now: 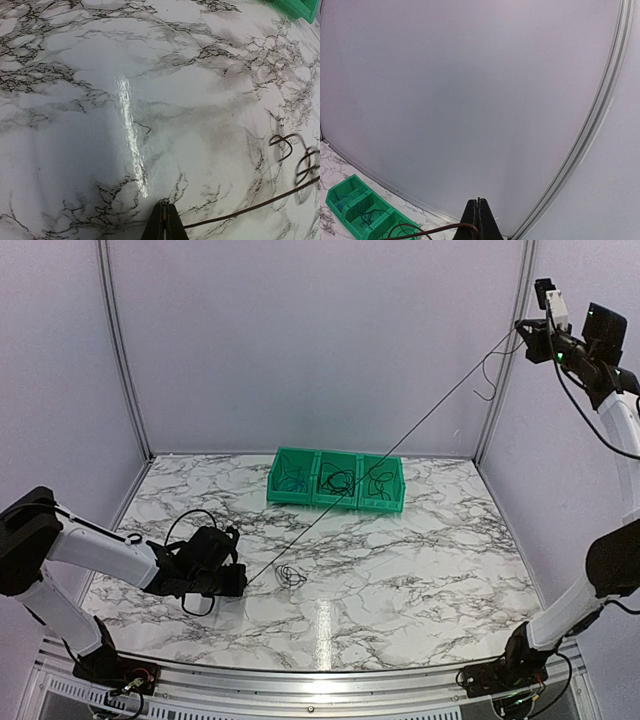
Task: Untangle the cables
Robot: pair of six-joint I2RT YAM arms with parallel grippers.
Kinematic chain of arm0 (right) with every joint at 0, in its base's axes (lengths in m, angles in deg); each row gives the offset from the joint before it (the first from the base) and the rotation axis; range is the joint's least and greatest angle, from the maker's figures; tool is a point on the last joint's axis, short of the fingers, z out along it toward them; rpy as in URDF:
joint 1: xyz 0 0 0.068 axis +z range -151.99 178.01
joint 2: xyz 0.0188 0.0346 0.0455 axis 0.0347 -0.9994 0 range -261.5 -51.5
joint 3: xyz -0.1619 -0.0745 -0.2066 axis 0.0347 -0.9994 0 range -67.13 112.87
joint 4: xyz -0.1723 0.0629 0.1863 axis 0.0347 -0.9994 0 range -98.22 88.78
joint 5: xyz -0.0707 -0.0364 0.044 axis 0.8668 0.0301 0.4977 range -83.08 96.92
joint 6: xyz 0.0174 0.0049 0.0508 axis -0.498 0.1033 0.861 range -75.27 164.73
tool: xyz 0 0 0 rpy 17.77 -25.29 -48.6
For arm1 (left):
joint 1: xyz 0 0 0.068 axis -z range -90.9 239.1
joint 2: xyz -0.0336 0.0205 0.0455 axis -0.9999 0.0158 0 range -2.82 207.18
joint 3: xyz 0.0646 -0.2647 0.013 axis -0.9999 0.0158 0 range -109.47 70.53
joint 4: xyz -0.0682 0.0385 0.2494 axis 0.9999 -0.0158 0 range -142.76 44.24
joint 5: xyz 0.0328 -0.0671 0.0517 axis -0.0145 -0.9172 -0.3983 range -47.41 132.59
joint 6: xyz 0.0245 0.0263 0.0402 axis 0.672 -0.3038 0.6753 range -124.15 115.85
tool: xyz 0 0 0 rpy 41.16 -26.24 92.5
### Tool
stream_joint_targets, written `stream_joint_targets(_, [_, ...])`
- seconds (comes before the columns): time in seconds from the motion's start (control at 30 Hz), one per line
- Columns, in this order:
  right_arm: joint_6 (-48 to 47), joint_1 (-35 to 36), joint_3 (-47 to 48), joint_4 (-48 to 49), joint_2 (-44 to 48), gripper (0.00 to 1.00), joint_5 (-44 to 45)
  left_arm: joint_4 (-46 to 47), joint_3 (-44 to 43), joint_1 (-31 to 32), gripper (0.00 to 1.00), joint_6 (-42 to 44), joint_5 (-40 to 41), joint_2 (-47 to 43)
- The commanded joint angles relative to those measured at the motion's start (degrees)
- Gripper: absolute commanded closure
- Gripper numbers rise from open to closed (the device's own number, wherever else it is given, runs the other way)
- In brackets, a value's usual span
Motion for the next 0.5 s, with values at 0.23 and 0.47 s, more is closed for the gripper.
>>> stream_joint_targets(0.23, [1.2, -0.5, 5.2, 1.9, -2.1, 1.0, 9.3, -10.7, 7.1, -0.3, 1.0, -3.7, 3.2, -3.9])
stream_joint_targets(0.47, [3.4, -0.5, 0.8, 3.8, -1.6, 1.0, -1.4, -13.9, 6.9, -0.3, 1.0, -3.6, 6.2, -10.7])
